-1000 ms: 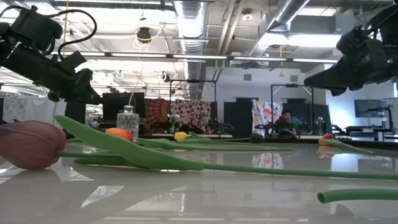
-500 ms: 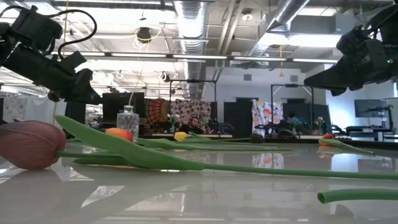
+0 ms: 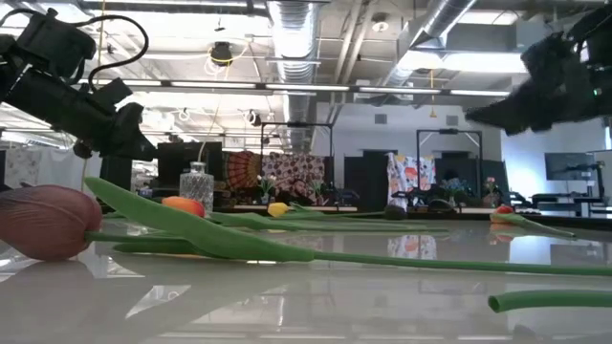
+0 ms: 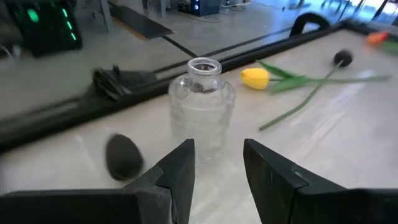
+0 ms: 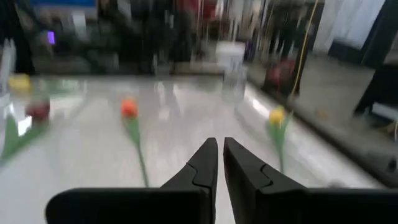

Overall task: Sort flowers into vase by color
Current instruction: Put the right black flower into the pink vase

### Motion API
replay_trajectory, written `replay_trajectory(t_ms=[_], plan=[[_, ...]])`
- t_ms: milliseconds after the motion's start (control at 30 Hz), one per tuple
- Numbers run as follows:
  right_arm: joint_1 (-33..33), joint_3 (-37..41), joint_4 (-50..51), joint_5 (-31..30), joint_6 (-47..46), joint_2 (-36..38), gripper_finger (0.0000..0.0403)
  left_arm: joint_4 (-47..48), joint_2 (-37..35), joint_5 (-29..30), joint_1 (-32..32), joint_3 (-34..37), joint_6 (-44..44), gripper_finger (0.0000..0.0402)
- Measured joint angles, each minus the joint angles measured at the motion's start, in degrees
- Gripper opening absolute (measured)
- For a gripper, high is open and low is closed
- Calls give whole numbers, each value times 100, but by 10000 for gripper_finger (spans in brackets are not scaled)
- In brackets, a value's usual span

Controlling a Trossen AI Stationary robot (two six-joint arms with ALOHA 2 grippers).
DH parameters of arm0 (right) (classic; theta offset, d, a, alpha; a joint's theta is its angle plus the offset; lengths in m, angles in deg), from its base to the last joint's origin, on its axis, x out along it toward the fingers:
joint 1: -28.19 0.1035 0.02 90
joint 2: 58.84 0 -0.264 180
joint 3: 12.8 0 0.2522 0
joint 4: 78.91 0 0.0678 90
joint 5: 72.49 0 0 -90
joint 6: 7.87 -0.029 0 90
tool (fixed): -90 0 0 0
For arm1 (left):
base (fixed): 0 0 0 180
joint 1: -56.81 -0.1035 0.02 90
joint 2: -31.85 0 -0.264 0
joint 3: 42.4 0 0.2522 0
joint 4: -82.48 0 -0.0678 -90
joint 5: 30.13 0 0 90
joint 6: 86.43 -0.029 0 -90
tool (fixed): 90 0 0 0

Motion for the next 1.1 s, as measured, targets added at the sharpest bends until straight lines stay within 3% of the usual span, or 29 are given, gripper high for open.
replay_trajectory(t_ms=[233,433,533,767,967,1100], plan=[[-195,-19,-1724,-340,216,-75,56,-554,-6,-136,4,11,1189,125],[-653,-85,-1914,-424,194,-480,56,-1840,-4,-1534,187,7,1138,125],[-787,-329,-1918,-334,47,-884,56,-2285,0,-1846,402,7,1058,125],[-772,-1183,-1826,-286,-64,-2112,56,-3358,289,-1904,1289,7,449,125],[-594,-2417,-558,-108,-183,-3082,56,-4769,1127,-1329,2047,4,78,125],[-367,-3079,172,-62,-199,-3726,56,-5332,1859,-1250,2373,4,-120,125]])
